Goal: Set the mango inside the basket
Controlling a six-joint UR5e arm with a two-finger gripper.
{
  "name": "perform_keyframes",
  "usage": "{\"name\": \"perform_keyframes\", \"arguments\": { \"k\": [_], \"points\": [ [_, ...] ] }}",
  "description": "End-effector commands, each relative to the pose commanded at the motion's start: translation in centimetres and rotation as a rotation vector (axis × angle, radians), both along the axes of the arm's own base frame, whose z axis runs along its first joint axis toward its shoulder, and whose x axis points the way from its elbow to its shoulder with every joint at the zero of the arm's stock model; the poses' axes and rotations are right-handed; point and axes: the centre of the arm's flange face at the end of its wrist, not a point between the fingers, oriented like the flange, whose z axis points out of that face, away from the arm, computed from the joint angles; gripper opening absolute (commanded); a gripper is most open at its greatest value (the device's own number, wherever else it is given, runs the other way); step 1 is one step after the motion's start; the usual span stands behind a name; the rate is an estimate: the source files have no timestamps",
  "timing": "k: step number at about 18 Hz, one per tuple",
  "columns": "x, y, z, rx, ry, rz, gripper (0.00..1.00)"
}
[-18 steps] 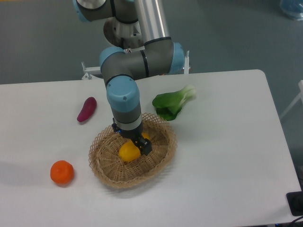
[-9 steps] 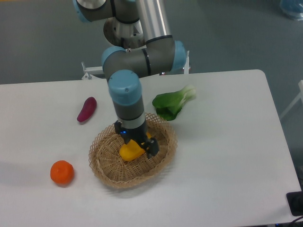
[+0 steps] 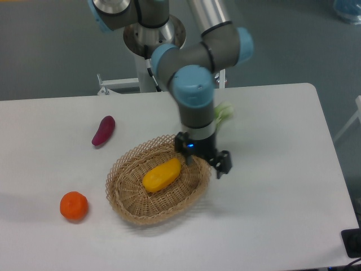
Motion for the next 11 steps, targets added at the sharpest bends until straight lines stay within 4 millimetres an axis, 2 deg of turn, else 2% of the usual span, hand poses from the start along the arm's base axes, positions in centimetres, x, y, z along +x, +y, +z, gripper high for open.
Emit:
{"name": "perform_keyframes", "arguments": {
  "k": [4,11],
  "points": [
    [-3.6,-2.0,1.0,0.032,-0.028,-0.057,1.00],
    [-8.3,-6.1,-1.1,-0.008,-0.030,-0.148,1.00]
  ]
}}
